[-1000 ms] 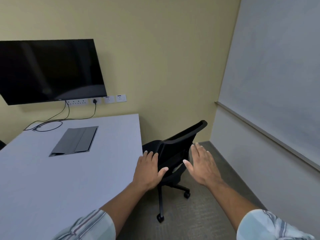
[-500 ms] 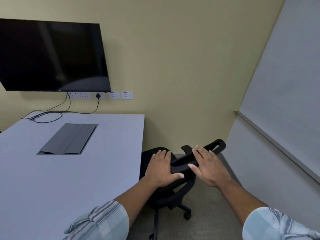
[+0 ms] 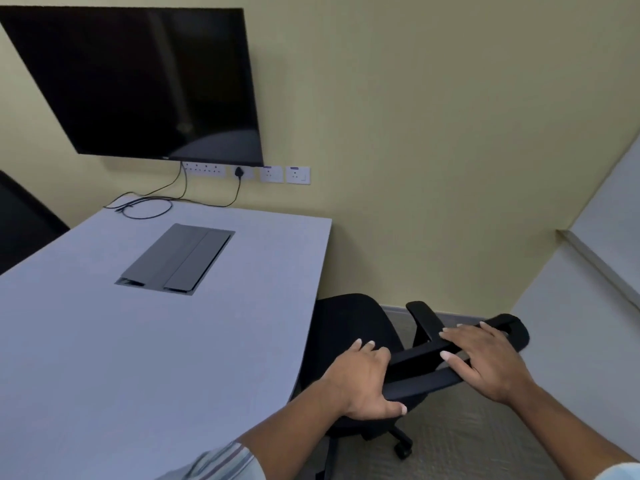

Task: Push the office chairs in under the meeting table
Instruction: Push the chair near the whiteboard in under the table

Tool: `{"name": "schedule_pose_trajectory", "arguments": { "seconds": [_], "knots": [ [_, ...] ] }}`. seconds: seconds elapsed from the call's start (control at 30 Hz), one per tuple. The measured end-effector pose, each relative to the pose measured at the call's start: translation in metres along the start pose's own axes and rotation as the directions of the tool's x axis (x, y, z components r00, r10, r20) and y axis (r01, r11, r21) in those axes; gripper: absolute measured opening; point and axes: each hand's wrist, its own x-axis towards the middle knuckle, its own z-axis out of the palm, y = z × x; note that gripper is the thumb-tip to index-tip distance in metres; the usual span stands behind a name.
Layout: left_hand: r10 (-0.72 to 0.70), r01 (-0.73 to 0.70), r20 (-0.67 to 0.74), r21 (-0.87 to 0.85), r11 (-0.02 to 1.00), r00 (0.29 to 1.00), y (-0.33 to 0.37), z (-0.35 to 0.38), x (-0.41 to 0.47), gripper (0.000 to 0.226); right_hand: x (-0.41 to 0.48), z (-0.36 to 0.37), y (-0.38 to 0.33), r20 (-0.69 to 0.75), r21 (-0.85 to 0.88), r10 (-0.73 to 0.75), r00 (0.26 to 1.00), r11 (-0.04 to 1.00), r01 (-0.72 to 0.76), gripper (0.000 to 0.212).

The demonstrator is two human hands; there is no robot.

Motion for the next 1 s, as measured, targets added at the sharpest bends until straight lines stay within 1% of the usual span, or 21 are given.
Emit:
{"name": "schedule_pose_trajectory", "arguments": {
  "seconds": [0.03, 0.1, 0.13, 0.23, 0.27, 0.33, 0.37, 0.4, 0.43, 0.47, 0.5, 0.57, 0.6, 0.73, 0.9, 1.0],
  "knots": [
    [-0.03, 0.031, 0.037, -0.039, 0.999, 0.999, -0.003, 0.0, 0.001, 0.077, 0.009, 0.01, 0.004, -0.029, 0.033, -0.044, 0.999, 0.998, 0.045, 0.059],
    [-0.043, 0.048, 0.066, -0.081, 0.996, 0.997, 0.002, 0.002, -0.013, 0.06, -0.001, 0.016, 0.005, -0.094, 0.023, -0.099, 0.991, 0.995, 0.102, 0.052],
    [-0.072, 0.079, 0.073, -0.1, 0.992, 0.995, 0.004, 0.007, -0.007, 0.055, 0.009, 0.018, 0.014, -0.082, 0.063, -0.123, 0.989, 0.99, 0.128, 0.051],
    [-0.148, 0.147, 0.001, -0.13, 0.981, 0.989, 0.025, 0.014, 0.018, 0.052, 0.043, 0.022, 0.051, -0.051, 0.094, -0.216, 0.975, 0.971, 0.221, 0.051],
    [-0.169, 0.17, 0.016, -0.13, 0.977, 0.985, 0.033, 0.014, 0.018, 0.052, 0.046, 0.019, 0.053, -0.05, 0.074, -0.248, 0.967, 0.965, 0.251, 0.051],
    [-0.271, 0.273, 0.032, -0.166, 0.948, 0.962, 0.054, 0.021, 0.053, 0.054, 0.072, 0.015, 0.086, -0.015, 0.091, -0.303, 0.953, 0.949, 0.303, 0.052],
    [-0.286, 0.288, 0.034, -0.16, 0.944, 0.958, 0.059, 0.021, 0.056, 0.054, 0.074, 0.015, 0.088, -0.026, 0.065, -0.344, 0.938, 0.936, 0.345, 0.053],
    [-0.302, 0.306, 0.053, -0.168, 0.937, 0.952, 0.063, 0.021, 0.058, 0.054, 0.077, 0.014, 0.09, -0.024, 0.04, -0.358, 0.933, 0.932, 0.359, 0.053],
    [-0.312, 0.318, 0.064, -0.177, 0.931, 0.948, 0.068, 0.025, 0.076, 0.055, 0.088, 0.014, 0.104, 0.001, 0.052, -0.366, 0.931, 0.929, 0.366, 0.054],
    [-0.329, 0.335, 0.066, -0.197, 0.921, 0.942, 0.071, 0.026, 0.096, 0.057, 0.1, 0.013, 0.115, 0.029, 0.061, -0.371, 0.928, 0.927, 0.369, 0.054],
    [-0.316, 0.319, 0.049, -0.205, 0.925, 0.947, 0.073, 0.023, 0.098, 0.063, 0.103, 0.013, 0.118, 0.012, 0.031, -0.389, 0.921, 0.921, 0.389, 0.054],
    [-0.34, 0.346, 0.064, -0.228, 0.91, 0.938, 0.081, 0.024, 0.126, 0.075, 0.134, 0.013, 0.142, 0.041, 0.034, -0.405, 0.914, 0.914, 0.403, 0.057],
    [-0.333, 0.341, 0.073, -0.22, 0.914, 0.94, 0.083, 0.022, 0.128, 0.08, 0.14, 0.011, 0.143, 0.033, 0.014, -0.414, 0.91, 0.91, 0.414, 0.058],
    [-0.376, 0.39, 0.105, -0.275, 0.879, 0.921, 0.092, 0.016, 0.158, 0.11, 0.196, 0.018, 0.161, 0.065, 0.009, -0.477, 0.877, 0.879, 0.477, 0.058],
    [-0.429, 0.416, 0.01, -0.267, 0.869, 0.903, 0.076, 0.015, 0.178, 0.11, 0.246, 0.023, 0.158, 0.09, 0.028, -0.513, 0.854, 0.858, 0.512, 0.06],
    [-0.449, 0.423, -0.059, -0.245, 0.872, 0.892, 0.059, 0.018, 0.179, 0.112, 0.265, 0.027, 0.147, 0.071, 0.05, -0.538, 0.84, 0.843, 0.535, 0.063]
  ]
}}
